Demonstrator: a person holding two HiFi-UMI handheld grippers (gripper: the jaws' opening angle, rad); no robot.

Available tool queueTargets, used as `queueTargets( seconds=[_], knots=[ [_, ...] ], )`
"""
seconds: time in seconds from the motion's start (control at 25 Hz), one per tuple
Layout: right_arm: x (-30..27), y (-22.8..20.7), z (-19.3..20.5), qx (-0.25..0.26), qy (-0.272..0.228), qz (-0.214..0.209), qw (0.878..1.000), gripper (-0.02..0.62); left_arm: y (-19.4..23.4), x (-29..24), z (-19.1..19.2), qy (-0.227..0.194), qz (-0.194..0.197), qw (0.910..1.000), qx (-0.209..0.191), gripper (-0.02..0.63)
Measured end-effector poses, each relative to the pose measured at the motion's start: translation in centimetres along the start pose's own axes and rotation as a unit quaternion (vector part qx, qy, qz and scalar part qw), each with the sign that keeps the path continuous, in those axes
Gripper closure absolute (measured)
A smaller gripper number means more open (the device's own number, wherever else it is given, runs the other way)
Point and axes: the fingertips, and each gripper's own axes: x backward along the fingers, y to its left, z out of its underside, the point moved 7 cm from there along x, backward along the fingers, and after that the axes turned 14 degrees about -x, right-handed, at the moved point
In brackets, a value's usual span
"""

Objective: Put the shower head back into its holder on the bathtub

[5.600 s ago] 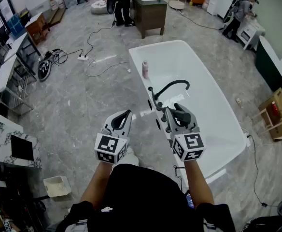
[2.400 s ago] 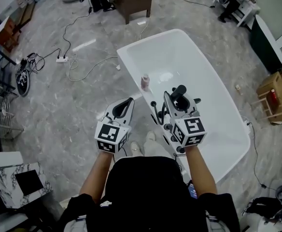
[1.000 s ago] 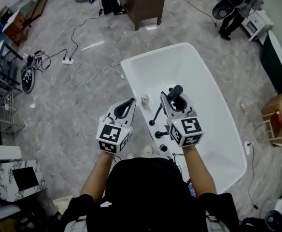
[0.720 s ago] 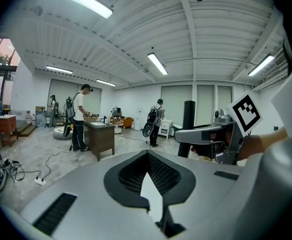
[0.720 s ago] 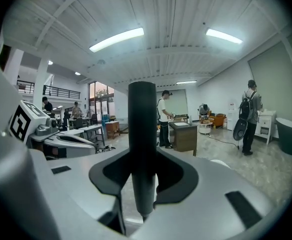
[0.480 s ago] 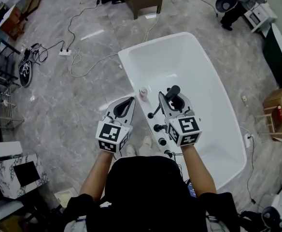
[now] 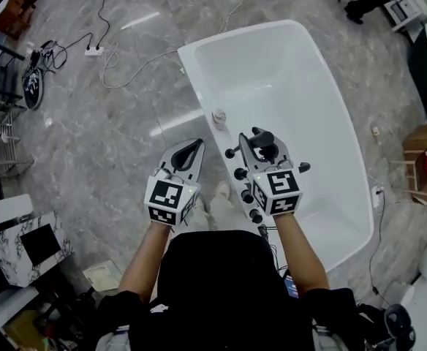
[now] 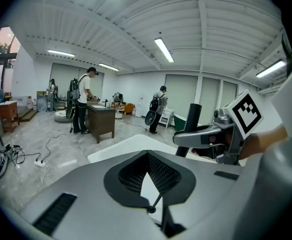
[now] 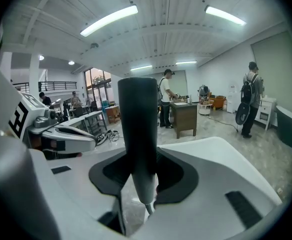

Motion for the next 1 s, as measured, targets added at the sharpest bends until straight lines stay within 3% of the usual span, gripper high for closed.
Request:
queueTargets(
  seconds=[1.0],
  knots=[
    [-7.7,-3.6,12.5,-0.005,0.144,0.039,0.989,0.459,0.8,-4.7,11.3,0.074,0.026,0.9961,0.041,0.592]
  ],
)
